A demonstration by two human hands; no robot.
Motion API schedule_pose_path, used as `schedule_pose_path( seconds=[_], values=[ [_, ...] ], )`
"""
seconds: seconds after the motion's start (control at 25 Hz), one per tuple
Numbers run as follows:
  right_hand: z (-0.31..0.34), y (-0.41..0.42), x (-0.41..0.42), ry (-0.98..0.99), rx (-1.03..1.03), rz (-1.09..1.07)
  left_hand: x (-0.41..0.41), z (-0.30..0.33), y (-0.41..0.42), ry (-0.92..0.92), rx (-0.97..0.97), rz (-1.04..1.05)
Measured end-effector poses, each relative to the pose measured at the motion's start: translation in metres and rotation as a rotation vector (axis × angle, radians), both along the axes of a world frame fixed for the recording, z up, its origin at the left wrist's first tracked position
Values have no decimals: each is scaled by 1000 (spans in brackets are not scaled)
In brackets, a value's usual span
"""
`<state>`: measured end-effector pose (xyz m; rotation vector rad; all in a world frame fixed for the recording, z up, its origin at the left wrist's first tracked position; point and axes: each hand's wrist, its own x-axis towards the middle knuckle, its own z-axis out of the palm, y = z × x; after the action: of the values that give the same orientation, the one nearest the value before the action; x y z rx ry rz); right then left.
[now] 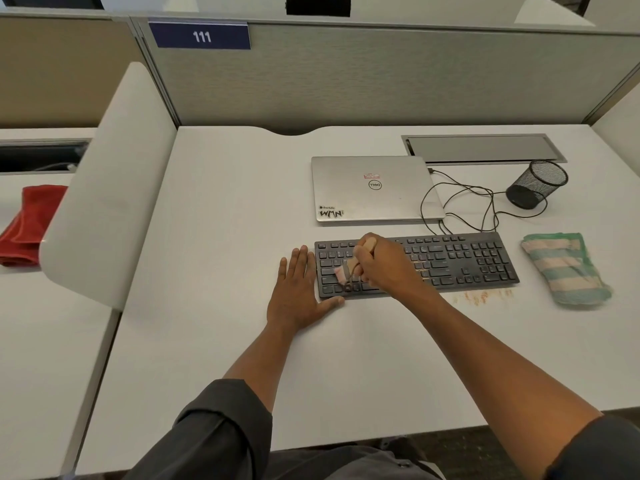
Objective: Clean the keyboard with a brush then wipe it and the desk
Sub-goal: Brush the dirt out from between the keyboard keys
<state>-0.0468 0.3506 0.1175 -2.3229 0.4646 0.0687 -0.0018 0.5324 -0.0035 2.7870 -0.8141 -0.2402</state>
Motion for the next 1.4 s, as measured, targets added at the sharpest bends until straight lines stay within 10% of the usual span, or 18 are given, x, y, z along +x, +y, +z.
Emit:
schedule_pose_path(
  seconds=[1.4],
  values=[
    [11, -22, 49, -17, -163, -13, 1, 1, 0, 15, -4, -7]
  ],
)
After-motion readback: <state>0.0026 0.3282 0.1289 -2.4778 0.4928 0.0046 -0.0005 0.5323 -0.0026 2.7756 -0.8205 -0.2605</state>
